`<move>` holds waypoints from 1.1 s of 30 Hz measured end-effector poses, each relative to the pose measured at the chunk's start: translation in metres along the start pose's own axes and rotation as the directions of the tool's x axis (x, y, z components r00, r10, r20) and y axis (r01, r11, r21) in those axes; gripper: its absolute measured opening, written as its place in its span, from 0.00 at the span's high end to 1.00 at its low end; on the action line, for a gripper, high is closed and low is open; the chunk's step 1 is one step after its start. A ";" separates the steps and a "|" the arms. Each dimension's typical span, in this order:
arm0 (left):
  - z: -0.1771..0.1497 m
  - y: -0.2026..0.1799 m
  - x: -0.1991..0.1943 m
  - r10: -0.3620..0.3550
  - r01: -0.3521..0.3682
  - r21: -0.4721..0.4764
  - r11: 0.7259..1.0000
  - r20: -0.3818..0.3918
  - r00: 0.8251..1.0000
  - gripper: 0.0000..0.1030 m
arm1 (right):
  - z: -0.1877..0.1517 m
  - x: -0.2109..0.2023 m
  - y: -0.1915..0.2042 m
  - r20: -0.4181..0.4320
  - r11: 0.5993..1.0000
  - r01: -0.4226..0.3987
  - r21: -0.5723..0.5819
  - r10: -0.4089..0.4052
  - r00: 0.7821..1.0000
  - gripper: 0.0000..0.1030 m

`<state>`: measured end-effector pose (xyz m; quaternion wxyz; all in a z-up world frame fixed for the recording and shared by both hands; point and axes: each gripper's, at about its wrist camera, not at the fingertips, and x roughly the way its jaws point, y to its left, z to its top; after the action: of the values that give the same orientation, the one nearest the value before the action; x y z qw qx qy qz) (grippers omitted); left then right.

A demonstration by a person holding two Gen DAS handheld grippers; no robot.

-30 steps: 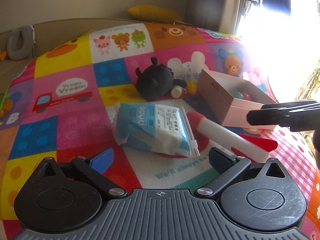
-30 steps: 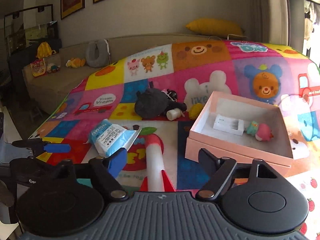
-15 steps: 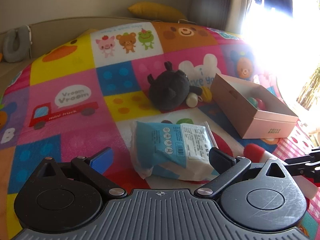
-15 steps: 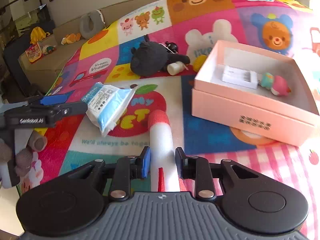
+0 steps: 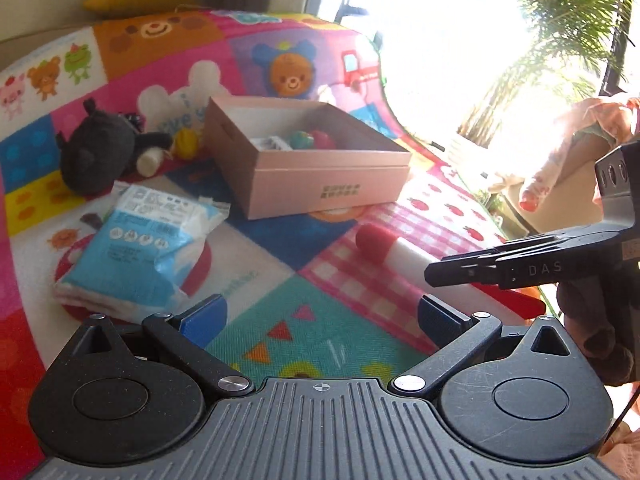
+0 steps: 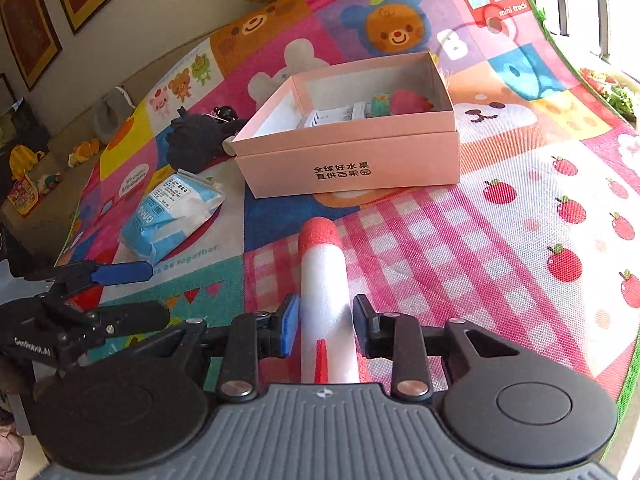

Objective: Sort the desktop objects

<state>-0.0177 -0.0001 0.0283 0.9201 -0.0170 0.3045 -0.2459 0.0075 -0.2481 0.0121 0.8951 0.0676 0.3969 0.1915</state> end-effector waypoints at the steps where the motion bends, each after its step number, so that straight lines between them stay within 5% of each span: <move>1: 0.003 -0.002 -0.006 0.037 -0.038 0.030 0.999 0.037 0.999 0.00 | -0.001 -0.001 0.001 0.011 1.000 -0.001 -0.009 0.001 1.000 0.65; 4: 0.014 0.010 -0.017 0.205 -0.212 0.034 0.977 0.144 0.968 0.00 | -0.004 -0.007 0.000 0.058 1.000 0.002 -0.017 -0.001 0.998 0.41; 7: 0.023 0.037 -0.009 0.321 -0.321 -0.020 0.947 0.114 0.940 0.00 | -0.008 -0.010 -0.005 0.105 1.000 0.030 -0.009 -0.029 0.994 0.34; 16: 0.021 0.062 0.042 0.375 -0.376 -0.021 0.926 -0.050 0.926 0.00 | -0.019 -0.001 -0.021 0.107 0.998 0.039 0.041 -0.043 0.993 0.25; 20: 0.019 0.054 0.049 0.395 -0.395 0.001 0.919 -0.036 0.918 0.00 | -0.022 0.000 -0.020 0.109 0.999 0.041 0.030 -0.044 0.993 0.23; 21: 0.019 0.051 0.049 0.396 -0.396 0.004 0.918 -0.031 0.918 0.03 | -0.023 0.000 -0.020 0.110 0.999 0.041 0.027 -0.044 0.993 0.22; 24: 0.020 0.042 0.049 0.397 -0.397 0.017 0.918 -0.026 0.917 0.35 | -0.024 0.001 -0.018 0.113 0.999 0.045 0.016 -0.047 0.993 0.20; 30: 0.014 0.020 0.041 0.347 -0.347 0.006 0.938 -0.022 0.938 0.40 | -0.025 0.001 -0.016 0.119 0.999 0.052 0.004 -0.052 0.992 0.18; 33: 0.007 0.001 0.029 0.238 -0.238 -0.011 0.971 -0.037 0.971 0.40 | -0.025 0.001 -0.017 0.119 0.999 0.052 0.013 -0.054 0.991 0.16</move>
<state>0.0067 -0.0130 0.0177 0.9372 0.0168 0.3224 -0.1317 -0.0050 -0.2638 -0.0099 0.9217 0.0727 0.3453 0.1613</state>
